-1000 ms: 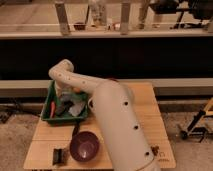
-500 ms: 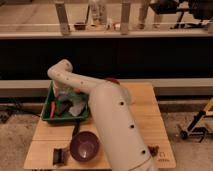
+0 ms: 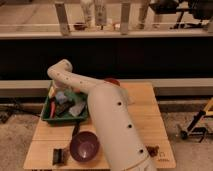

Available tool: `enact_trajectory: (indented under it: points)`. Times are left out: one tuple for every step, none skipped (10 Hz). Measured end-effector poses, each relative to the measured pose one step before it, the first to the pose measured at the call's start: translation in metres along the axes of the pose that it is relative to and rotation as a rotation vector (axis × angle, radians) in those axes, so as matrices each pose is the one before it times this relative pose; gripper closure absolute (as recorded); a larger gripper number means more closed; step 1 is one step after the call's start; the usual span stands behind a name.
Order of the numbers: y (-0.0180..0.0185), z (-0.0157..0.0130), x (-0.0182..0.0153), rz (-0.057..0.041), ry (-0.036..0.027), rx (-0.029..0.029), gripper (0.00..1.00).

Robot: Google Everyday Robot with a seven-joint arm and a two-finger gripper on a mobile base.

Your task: Place sponge in tray

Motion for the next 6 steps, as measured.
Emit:
enact_trajectory:
  points:
    - [-0.0027, 0.00197, -0.00047, -0.0136, -0.01169, -0.00613, 0.2]
    - [-0.00149, -0.0001, 0.00002, -0.00033, -0.00063, 0.00235, 0.2]
    - [0.00275, -0.00023, -0.00015, 0.00207, 0.00087, -0.00268, 0.2]
    - [0.00138, -0.00024, 0.00002, 0.00094, 0.00045, -0.00152, 0.2]
    - [-0.00136, 0.00024, 0.00017, -0.00121, -0.00002, 0.00108, 0.2]
    - [-0.00099, 0.0005, -0.00006, -0.00118, -0.00058, 0.00031, 0.2]
